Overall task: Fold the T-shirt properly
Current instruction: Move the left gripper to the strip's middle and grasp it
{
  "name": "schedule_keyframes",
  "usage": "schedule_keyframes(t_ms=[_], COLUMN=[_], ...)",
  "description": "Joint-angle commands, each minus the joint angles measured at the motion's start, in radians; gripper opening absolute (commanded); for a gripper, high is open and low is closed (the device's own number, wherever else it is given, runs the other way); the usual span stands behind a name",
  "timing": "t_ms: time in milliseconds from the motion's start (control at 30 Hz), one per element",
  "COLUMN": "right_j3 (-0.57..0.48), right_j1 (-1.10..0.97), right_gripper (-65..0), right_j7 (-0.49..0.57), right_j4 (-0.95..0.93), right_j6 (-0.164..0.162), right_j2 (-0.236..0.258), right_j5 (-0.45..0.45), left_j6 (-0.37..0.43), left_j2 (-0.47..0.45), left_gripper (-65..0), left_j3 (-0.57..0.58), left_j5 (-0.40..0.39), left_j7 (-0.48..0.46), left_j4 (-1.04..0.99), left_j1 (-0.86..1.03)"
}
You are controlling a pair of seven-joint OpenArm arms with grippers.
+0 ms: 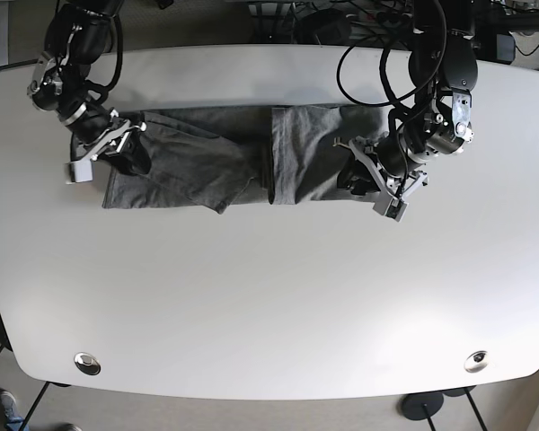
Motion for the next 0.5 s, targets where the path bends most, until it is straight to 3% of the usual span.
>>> schedule_keyframes(t_ms=[33,133,267,400,500], right_j3=[0.025,0.079,0.194,0.174,0.083], right_j1=[0.011,0.048,0.124,0.121,0.117], right_gripper=[-31.7,-9.7,-9.5,-9.5,-9.7], right_j7=[0.017,-0.046,-0.138,-0.14,-0.14], right_j4=[0.015,-0.071,-0.278,-0.309,-0.307], right_j6=[0.005,0.005,0.016,0.016,0.013], right_j2=[0.038,0.077,0.083,0.078,0.043], right_j5=[0.029,0.032,0.031,0.029,0.029], left_j6=[-0.065,-0.153,-0.234,-0.239,-0.239], left_j2=[-0.012,-0.009,-0.013,-0.013,-0.013], left_gripper=[-56.8,-57.5,-57.1,-57.1,-57.1], left_j3=[-0.009,-0.11,-0.187,-0.184,-0.184], left_j5=[-0.013,-0.013,-0.013,-0.012,-0.012], left_j7=[-0.03,-0.035,-0.144,-0.15,-0.15], left_j4=[-0.009,-0.12,-0.293,-0.342,-0.347], left_j1=[0.002,0.004,-0.01,-0.047,-0.05])
